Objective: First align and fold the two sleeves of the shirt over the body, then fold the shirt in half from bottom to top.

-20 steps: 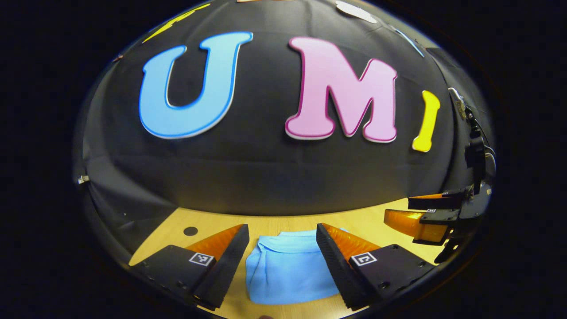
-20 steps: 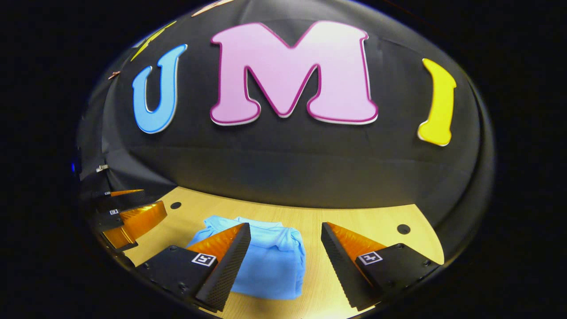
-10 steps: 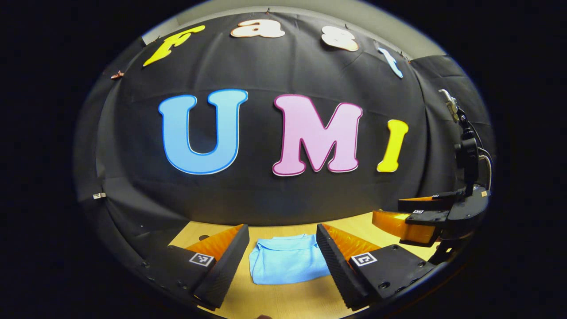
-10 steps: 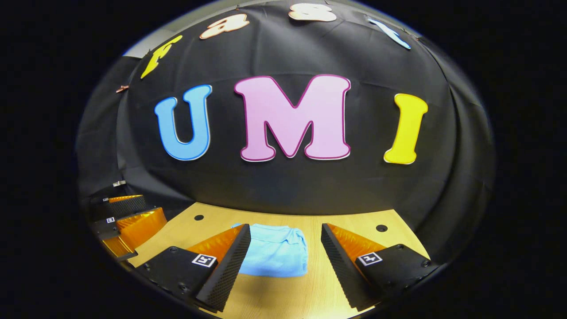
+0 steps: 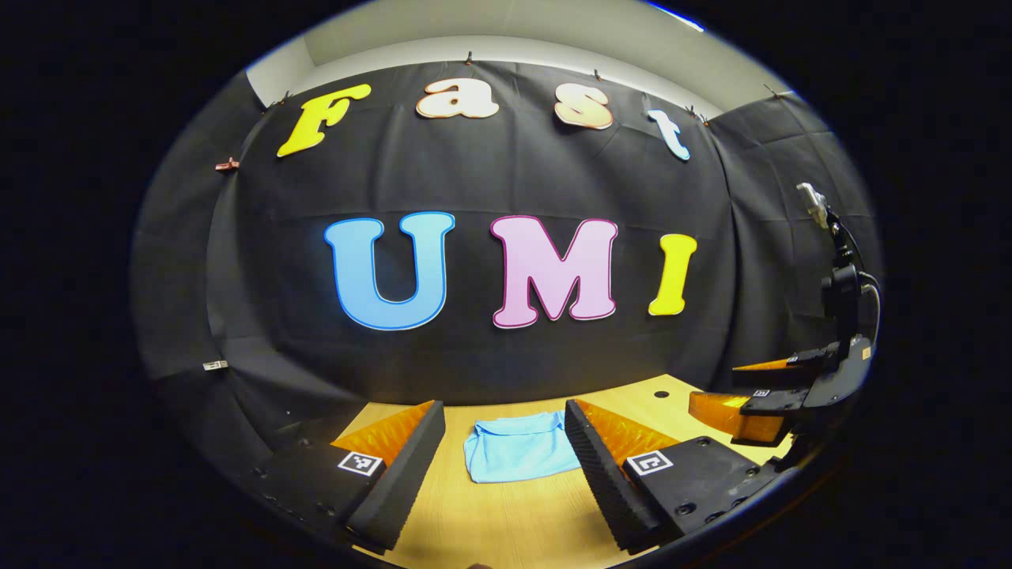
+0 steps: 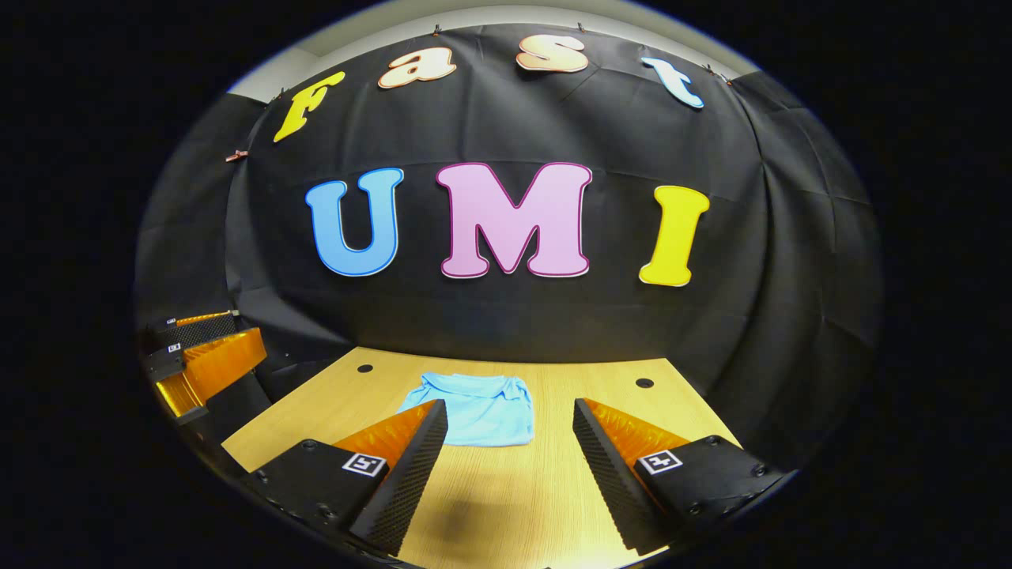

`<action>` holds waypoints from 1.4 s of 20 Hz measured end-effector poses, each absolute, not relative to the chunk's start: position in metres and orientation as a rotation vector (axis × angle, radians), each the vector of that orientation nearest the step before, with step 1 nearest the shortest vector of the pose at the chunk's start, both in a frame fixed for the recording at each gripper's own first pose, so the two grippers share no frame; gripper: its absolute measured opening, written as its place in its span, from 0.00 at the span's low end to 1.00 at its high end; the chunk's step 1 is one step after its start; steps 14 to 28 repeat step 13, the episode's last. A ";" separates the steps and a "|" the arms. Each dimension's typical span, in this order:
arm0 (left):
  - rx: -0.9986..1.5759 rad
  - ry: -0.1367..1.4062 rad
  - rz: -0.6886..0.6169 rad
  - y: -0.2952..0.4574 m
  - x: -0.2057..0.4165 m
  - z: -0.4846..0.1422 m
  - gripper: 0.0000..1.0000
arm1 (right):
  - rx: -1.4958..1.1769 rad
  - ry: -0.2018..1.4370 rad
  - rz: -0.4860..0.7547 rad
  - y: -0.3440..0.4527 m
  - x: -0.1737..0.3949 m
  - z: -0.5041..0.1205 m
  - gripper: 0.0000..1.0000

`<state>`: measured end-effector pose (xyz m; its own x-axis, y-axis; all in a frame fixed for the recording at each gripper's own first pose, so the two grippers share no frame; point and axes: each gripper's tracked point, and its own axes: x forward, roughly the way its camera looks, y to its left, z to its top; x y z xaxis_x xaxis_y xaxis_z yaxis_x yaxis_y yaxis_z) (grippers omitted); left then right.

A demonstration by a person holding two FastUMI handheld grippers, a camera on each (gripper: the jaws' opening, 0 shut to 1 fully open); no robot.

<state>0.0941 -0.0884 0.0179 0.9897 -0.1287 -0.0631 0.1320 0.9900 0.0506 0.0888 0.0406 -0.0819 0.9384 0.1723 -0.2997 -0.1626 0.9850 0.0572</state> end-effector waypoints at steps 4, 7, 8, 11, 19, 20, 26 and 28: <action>0.061 0.068 -0.129 -0.085 0.046 0.009 0.96 | 0.013 0.291 0.152 0.029 0.046 -0.072 0.99; 0.073 0.055 -0.142 -0.088 0.022 0.003 0.96 | 0.012 0.255 0.133 0.023 0.029 -0.067 0.99; 0.069 0.059 -0.151 -0.091 0.015 -0.002 0.96 | 0.011 0.255 0.126 0.020 0.023 -0.069 0.99; 0.048 0.084 -0.166 -0.096 0.004 -0.019 0.96 | 0.028 0.254 0.125 0.019 0.006 -0.071 0.99; 0.032 0.092 -0.163 -0.096 0.001 -0.022 0.97 | 0.023 0.243 0.124 0.018 0.001 -0.068 0.99; 0.032 0.092 -0.163 -0.096 0.001 -0.022 0.97 | 0.023 0.243 0.124 0.018 0.001 -0.068 0.99; 0.032 0.092 -0.163 -0.096 0.001 -0.022 0.97 | 0.023 0.243 0.124 0.018 0.001 -0.068 0.99; 0.032 0.092 -0.163 -0.096 0.001 -0.022 0.97 | 0.023 0.243 0.124 0.018 0.001 -0.068 0.99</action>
